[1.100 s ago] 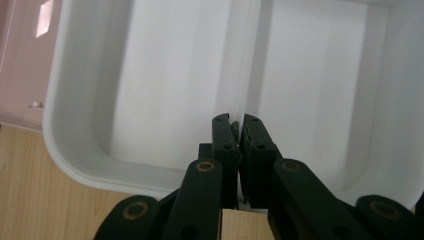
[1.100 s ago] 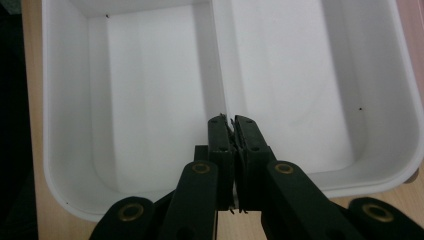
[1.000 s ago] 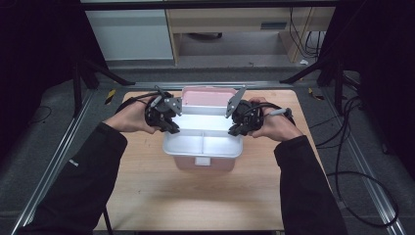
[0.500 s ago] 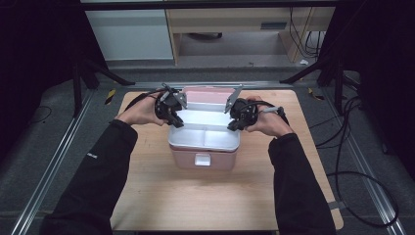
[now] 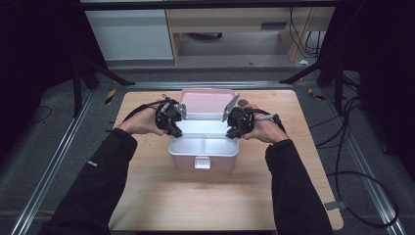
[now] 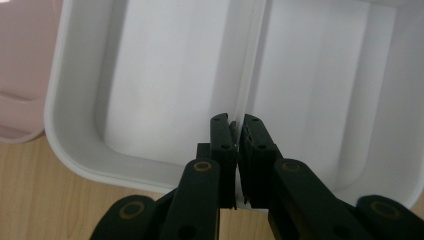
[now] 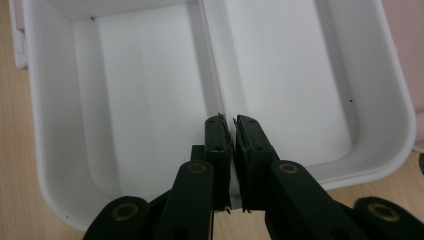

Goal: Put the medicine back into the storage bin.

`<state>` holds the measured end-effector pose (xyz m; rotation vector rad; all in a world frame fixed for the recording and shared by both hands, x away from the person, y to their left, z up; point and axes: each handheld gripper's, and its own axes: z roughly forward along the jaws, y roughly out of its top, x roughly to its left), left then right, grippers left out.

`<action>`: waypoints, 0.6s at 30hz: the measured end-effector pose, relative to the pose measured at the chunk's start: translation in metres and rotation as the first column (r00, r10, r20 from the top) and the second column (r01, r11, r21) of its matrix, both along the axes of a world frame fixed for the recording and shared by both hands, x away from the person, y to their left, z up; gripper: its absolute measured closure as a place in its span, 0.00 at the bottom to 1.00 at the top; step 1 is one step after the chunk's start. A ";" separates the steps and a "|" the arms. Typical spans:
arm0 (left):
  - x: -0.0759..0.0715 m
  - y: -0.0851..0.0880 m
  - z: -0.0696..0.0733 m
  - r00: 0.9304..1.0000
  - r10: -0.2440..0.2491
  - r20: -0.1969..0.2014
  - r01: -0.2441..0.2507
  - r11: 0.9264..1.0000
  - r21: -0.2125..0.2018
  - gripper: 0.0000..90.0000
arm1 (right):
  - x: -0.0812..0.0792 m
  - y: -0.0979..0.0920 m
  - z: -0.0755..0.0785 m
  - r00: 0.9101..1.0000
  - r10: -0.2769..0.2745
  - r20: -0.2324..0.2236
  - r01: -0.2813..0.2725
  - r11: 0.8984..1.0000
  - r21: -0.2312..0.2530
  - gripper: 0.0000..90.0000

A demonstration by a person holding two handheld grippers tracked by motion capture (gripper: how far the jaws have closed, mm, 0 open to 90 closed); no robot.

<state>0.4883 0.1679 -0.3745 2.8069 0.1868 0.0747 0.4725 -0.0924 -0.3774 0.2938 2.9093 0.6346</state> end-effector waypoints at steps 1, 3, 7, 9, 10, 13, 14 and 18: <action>-0.002 0.000 -0.001 1.000 -0.003 -0.002 0.003 1.000 0.004 0.95 | 0.000 -0.001 -0.001 1.000 0.002 -0.003 -0.002 1.000 0.004 0.93; -0.006 0.000 -0.001 1.000 -0.004 0.002 0.004 1.000 0.010 0.95 | -0.003 -0.001 -0.005 1.000 0.005 -0.008 -0.005 1.000 0.010 0.93; -0.011 0.001 -0.002 1.000 -0.002 0.001 0.002 1.000 0.014 0.95 | -0.007 0.000 -0.007 1.000 0.010 -0.011 -0.010 1.000 0.007 0.93; -0.016 0.002 -0.003 1.000 0.001 -0.001 -0.001 1.000 0.012 0.95 | -0.008 0.001 -0.007 1.000 0.012 -0.008 -0.012 1.000 0.005 0.92; -0.017 0.002 -0.003 1.000 -0.001 -0.002 0.001 1.000 0.012 0.95 | -0.009 0.002 -0.008 1.000 0.016 -0.004 -0.016 1.000 0.006 0.92; -0.020 0.003 -0.004 1.000 0.001 -0.001 -0.001 1.000 0.012 0.95 | -0.010 0.001 -0.010 1.000 0.016 -0.004 -0.016 1.000 0.023 0.91; -0.020 0.004 -0.004 1.000 0.004 -0.001 -0.004 1.000 0.005 0.95 | -0.011 0.001 -0.010 1.000 0.013 -0.003 -0.013 0.999 0.031 0.91; -0.021 0.004 -0.003 1.000 0.022 0.009 -0.022 1.000 0.008 0.93 | -0.012 0.001 -0.010 1.000 -0.005 -0.001 0.005 1.000 0.028 0.90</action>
